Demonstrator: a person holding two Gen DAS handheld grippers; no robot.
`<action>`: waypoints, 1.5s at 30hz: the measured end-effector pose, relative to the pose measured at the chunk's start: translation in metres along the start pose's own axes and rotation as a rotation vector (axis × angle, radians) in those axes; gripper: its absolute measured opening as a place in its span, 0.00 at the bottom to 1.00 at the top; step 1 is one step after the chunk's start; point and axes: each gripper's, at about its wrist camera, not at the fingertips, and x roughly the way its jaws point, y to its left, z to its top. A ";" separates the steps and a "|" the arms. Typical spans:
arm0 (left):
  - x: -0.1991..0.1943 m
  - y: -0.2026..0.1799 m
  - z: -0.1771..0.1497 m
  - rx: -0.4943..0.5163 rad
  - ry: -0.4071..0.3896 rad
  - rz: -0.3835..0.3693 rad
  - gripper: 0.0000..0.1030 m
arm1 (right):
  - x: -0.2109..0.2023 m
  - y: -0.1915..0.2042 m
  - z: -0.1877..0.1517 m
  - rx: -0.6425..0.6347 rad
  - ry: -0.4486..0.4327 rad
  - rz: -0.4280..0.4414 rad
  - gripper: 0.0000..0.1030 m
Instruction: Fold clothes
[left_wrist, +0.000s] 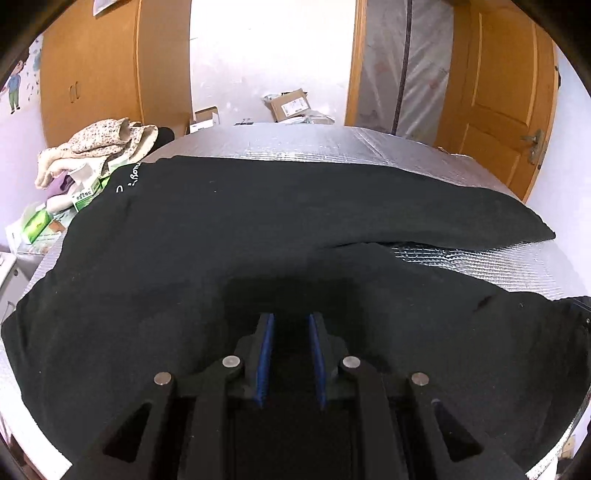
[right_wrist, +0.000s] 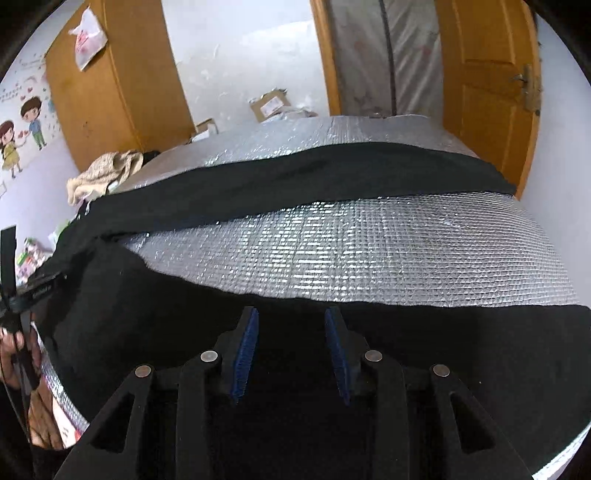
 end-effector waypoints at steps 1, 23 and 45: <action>0.000 0.002 0.000 -0.008 -0.001 -0.009 0.19 | 0.003 -0.001 0.001 0.007 -0.003 -0.002 0.37; -0.001 0.004 0.000 -0.021 -0.006 -0.019 0.20 | 0.013 -0.007 0.001 0.016 -0.023 -0.009 0.38; -0.021 -0.002 0.020 0.032 0.020 -0.034 0.20 | -0.011 0.031 0.039 -0.069 -0.023 0.048 0.40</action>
